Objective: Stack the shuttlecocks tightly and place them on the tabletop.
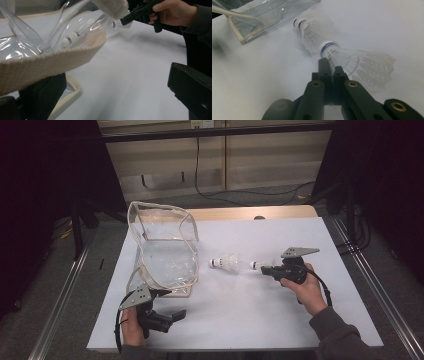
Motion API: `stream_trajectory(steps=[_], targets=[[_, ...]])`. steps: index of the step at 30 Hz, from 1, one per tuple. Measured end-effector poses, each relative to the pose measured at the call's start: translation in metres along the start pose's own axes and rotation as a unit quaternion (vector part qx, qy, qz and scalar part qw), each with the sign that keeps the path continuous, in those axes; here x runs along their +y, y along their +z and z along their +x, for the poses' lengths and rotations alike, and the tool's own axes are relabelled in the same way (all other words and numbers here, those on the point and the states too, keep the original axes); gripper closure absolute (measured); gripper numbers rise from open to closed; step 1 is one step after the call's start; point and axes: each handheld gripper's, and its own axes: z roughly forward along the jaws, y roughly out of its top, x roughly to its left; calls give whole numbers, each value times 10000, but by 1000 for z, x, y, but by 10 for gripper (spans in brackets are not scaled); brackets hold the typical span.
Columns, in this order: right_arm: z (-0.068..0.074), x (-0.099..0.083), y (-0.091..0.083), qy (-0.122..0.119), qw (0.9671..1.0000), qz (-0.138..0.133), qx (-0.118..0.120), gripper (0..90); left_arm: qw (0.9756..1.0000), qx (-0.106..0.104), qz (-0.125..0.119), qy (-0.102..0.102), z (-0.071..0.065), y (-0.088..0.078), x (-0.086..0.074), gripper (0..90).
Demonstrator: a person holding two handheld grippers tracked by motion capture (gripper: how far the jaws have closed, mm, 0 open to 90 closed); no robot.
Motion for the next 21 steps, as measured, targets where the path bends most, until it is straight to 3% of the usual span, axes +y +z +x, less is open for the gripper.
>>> stream_trajectory(steps=[21], targets=[[-3, 11, 14, -75, 10000, 49, 32, 895, 10000, -13, 49, -7, 0, 1, -1, 22]])
